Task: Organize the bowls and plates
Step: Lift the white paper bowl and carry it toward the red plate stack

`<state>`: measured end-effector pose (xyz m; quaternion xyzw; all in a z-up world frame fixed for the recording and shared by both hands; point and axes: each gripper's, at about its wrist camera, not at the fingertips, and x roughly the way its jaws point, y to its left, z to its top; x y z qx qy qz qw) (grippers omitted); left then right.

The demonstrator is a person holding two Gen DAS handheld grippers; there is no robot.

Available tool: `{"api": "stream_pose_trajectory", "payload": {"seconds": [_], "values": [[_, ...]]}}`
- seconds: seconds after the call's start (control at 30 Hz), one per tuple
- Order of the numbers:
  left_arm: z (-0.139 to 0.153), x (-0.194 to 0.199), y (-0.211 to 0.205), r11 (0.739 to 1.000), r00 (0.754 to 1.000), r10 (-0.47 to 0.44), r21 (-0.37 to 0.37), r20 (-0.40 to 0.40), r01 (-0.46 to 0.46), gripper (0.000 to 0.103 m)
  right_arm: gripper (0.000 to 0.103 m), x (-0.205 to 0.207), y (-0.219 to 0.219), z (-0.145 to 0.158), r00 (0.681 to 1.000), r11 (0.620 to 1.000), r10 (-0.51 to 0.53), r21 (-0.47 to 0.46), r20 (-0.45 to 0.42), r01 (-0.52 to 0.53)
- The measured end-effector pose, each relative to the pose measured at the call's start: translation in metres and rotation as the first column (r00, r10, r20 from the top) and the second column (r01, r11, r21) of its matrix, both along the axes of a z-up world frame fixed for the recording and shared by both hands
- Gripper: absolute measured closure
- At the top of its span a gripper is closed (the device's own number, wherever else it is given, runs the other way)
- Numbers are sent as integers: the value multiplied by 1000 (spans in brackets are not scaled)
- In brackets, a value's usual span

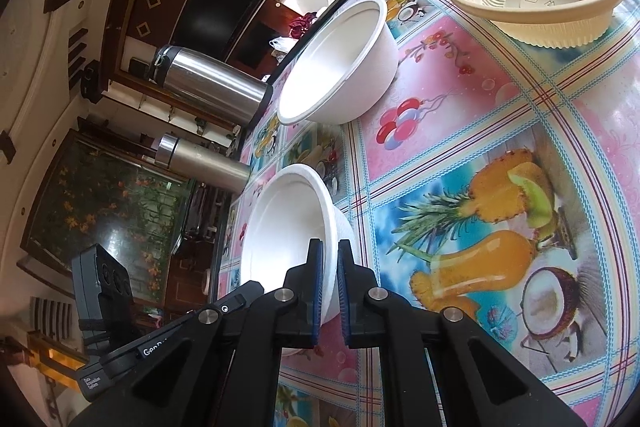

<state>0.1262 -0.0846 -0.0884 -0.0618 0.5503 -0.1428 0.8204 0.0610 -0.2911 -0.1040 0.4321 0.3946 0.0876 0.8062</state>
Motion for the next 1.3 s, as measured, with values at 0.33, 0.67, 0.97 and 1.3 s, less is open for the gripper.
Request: {"api": "stream_pose_trajectory", "payload": {"seconds": [0.33,0.67,0.97,1.3], "values": [[3,-32,31,999,999,38,7,20,-38,91,96,-11,28,8,999,997,37,-63,30,-35],[12,-66,69,997,995,81,3,64,-82,91,96,-39,72,19,992,987,88,-139,90,-75],[35,-92,105,993,984,118,11,136,-120,91,96,-66,106,31,983,987,122,-120,137,-106],[66,-117,156,982,954,186,-2,233,-191,91,96,-74,158,69,960,973,200,-153,197,-172]]}}
